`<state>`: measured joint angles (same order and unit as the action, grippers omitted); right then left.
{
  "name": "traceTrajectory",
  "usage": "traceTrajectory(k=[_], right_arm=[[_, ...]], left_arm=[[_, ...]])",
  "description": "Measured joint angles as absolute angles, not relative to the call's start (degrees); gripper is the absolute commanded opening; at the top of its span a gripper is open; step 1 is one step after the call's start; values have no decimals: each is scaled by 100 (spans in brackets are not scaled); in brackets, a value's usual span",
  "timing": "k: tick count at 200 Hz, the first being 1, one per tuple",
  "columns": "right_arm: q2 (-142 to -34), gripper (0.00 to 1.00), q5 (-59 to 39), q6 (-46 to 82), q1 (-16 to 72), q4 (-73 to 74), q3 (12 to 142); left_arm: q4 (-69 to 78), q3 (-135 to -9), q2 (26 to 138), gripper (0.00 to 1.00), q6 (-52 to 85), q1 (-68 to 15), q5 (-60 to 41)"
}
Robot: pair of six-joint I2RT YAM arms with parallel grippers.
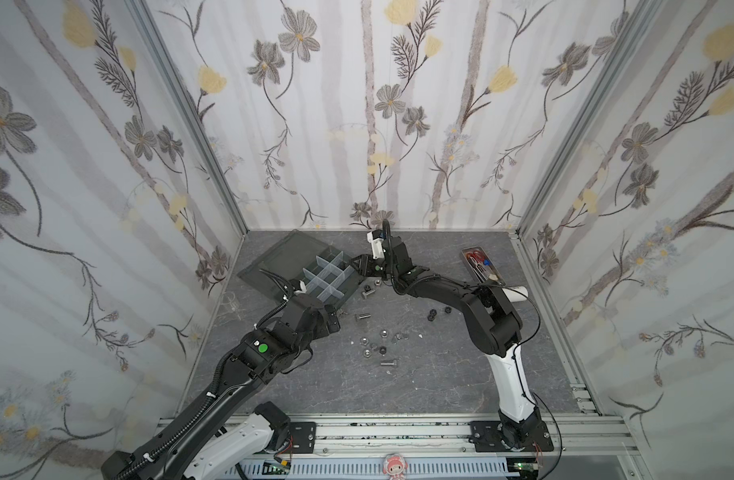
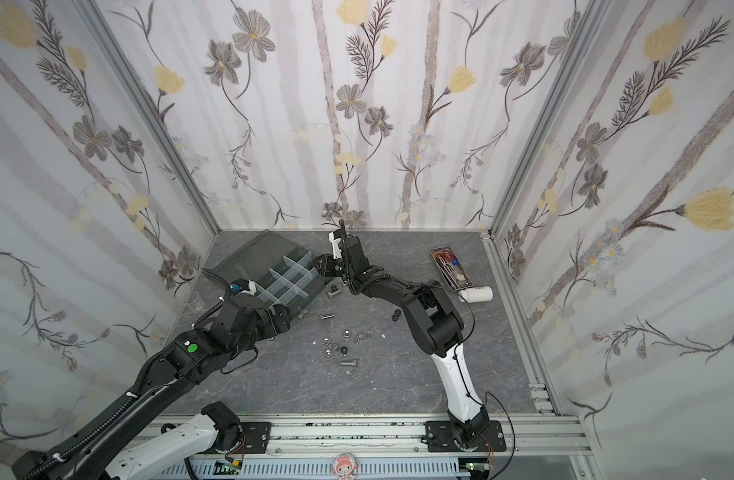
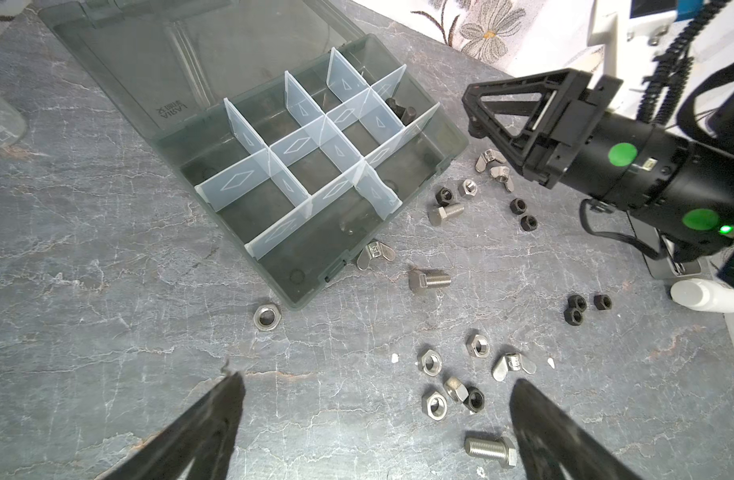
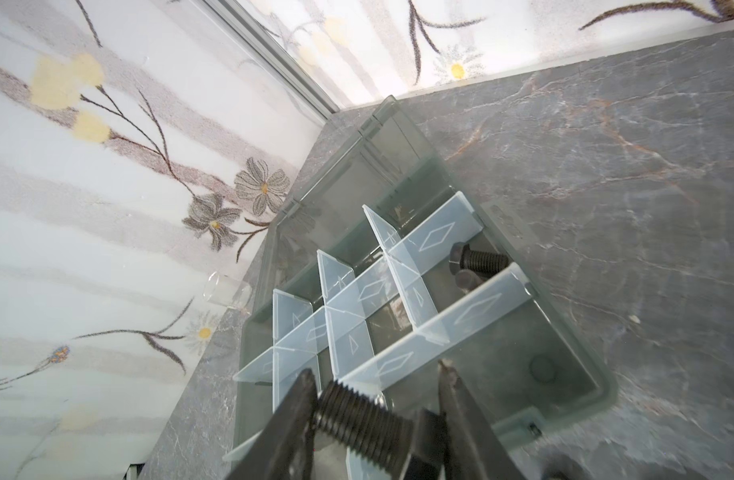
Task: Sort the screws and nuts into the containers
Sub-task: 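Lift the black bolt and carry it over the organizer box with the right gripper, then lower the black bolt into a compartment and open the right gripper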
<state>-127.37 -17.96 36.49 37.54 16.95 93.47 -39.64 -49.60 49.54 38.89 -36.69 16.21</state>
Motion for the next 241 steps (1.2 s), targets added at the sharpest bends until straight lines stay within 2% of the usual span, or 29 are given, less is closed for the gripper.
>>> traceTrajectory(k=[95,154,241], right_arm=[[-13990,29,-1984,4156,3791,2751,10436],[-14652,33,-1975,4346,3785,2840,11144],[-14969,63,-1938,4451,3745,2821,11537]], left_arm=[[-3968,-4932,4910,100,3789,-3664,1612],[-3968,-4884,4871,100,3791,-3664,1535],[-4051,-4875,4777,100,3795,-3664,1531]])
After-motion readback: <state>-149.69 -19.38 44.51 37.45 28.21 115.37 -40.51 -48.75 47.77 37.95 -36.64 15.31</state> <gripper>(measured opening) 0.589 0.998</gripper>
